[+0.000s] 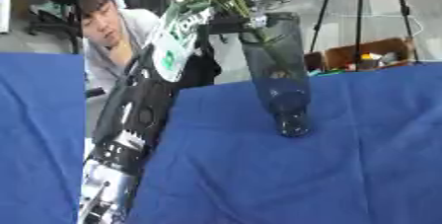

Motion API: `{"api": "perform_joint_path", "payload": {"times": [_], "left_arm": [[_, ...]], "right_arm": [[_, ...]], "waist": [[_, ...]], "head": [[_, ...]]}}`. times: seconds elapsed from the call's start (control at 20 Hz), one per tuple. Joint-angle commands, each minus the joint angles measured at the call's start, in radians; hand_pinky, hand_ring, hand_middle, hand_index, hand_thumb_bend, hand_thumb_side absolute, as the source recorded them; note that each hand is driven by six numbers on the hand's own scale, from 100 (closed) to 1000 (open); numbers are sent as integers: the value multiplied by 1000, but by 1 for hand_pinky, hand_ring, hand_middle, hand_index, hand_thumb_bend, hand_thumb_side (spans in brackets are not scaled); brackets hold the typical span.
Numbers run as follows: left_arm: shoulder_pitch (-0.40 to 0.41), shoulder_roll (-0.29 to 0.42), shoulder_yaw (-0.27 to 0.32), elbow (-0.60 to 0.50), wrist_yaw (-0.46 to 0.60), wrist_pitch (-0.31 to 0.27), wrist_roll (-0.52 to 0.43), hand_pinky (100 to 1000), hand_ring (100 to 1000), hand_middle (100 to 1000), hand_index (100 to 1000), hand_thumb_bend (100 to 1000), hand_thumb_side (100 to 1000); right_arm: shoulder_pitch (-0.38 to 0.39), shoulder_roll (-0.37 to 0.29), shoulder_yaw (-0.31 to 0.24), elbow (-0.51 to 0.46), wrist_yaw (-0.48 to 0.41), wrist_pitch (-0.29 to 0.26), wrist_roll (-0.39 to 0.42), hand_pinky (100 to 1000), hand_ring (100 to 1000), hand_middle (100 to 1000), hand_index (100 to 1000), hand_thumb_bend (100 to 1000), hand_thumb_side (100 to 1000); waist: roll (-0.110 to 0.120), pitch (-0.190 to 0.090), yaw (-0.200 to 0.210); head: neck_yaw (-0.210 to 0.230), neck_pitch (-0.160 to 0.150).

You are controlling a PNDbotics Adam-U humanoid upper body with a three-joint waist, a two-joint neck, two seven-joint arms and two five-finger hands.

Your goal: Arrange flowers into the vase.

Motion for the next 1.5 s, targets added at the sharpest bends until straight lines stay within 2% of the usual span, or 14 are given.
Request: {"api": "perform_joint_path", "payload": {"times": [0.05, 0.2, 0.75, 0.95, 1.25, 1.5], "left_arm": [[-25, 39, 7, -26, 5, 1, -3, 1000, 1000, 1000, 1000, 634, 886], [-20, 53, 2, -31, 5, -12, -18, 1000, 1000, 1000, 1000, 664, 898], [5, 83, 6, -44, 46, -16, -45, 1000, 1000, 1000, 1000, 659, 911], [30, 109, -2, -61, 76, -27, -57, 1000, 1000, 1000, 1000, 653, 922], [37, 116, -7, -69, 92, -24, -65, 1000, 1000, 1000, 1000, 653, 922], [68, 141, -20, -83, 139, -48, -110, 1000, 1000, 1000, 1000, 648, 914]], "right_arm": [[-5, -22, -7, -15, -10, 0, 2, 777, 825, 776, 831, 100, 745], [-5, -22, -7, -15, -11, 3, 3, 777, 825, 776, 832, 100, 745], [-1, -24, -10, -15, -12, 5, 1, 777, 825, 776, 832, 100, 745], [4, -24, -13, -15, -11, 6, -3, 776, 825, 776, 832, 100, 748], [5, -24, -13, -15, -11, 6, -4, 776, 825, 776, 832, 100, 748], [8, -23, -15, -15, -14, 4, -10, 773, 825, 777, 832, 100, 754]], "waist": [[5, -55, 2], [4, -61, 6], [3, -69, 18], [-5, -76, 28], [-6, -77, 29], [-20, -89, 38]], "head": [[-2, -3], [-6, 7], [-18, 18], [-30, 39], [-32, 43], [-45, 58]]}}
